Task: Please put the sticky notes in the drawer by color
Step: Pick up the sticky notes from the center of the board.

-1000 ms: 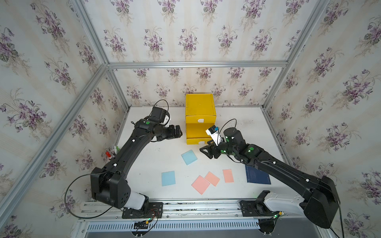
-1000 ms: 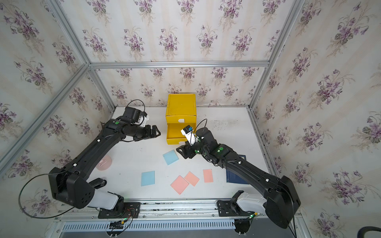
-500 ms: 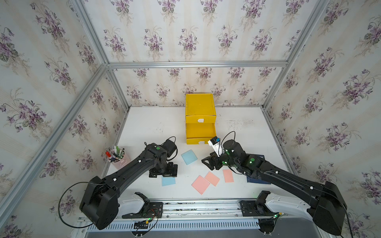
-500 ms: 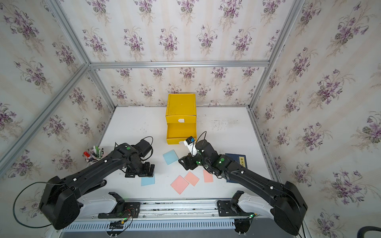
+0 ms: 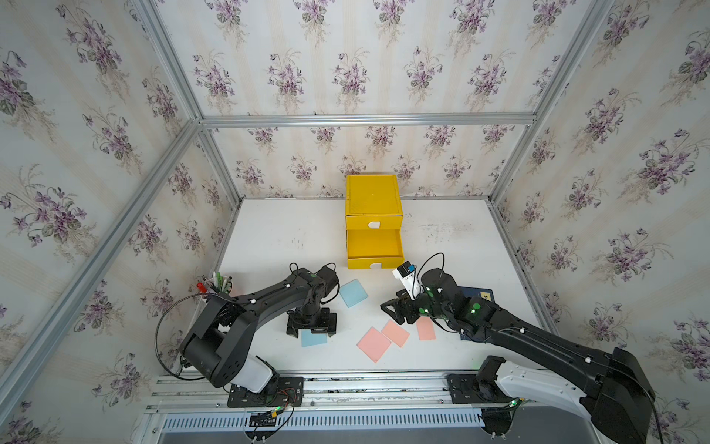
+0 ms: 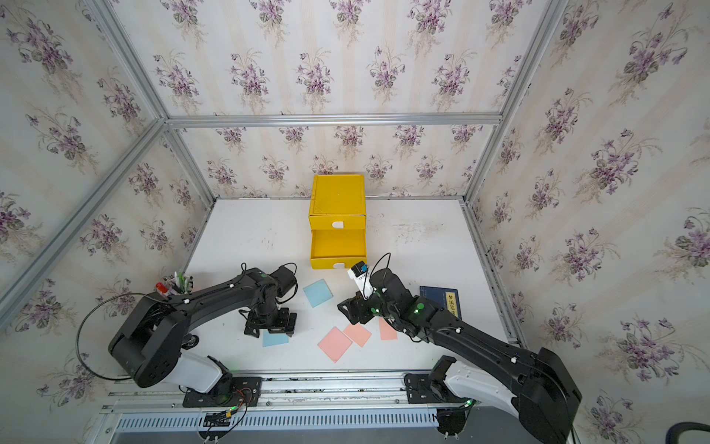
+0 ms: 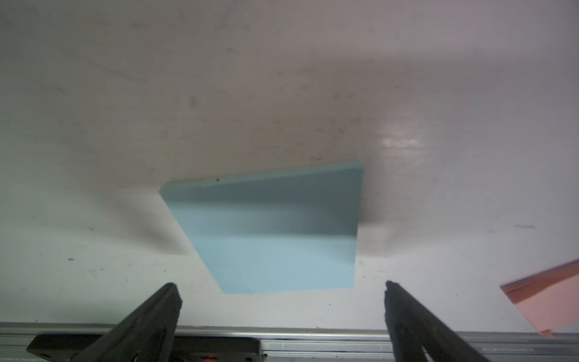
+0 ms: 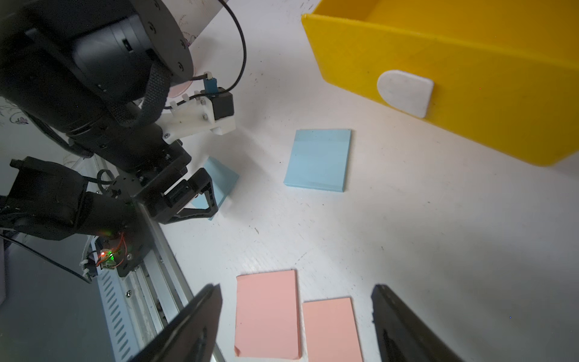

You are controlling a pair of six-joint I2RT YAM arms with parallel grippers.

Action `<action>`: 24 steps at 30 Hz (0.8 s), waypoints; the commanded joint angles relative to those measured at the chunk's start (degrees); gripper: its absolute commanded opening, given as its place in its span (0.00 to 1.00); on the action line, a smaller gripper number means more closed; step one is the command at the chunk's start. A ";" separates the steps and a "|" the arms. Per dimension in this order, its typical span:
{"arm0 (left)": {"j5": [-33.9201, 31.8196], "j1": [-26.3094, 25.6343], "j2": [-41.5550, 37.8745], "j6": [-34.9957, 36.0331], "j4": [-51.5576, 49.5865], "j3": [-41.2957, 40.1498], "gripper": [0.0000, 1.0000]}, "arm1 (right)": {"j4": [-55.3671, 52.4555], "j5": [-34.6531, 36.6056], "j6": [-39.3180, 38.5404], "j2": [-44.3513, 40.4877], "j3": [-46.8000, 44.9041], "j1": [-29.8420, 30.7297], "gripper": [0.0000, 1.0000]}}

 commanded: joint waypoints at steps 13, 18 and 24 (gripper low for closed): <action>0.95 0.09 5.37 0.34 10.38 -6.96 0.84 | 1.91 0.32 0.95 0.90 -0.26 0.06 0.79; 1.52 0.14 6.14 0.82 12.04 -7.89 0.68 | 2.82 0.49 1.71 0.92 -1.40 0.04 0.78; 0.65 0.14 5.97 1.65 10.22 -6.56 0.79 | 3.51 -0.34 2.84 1.60 -2.26 0.10 0.77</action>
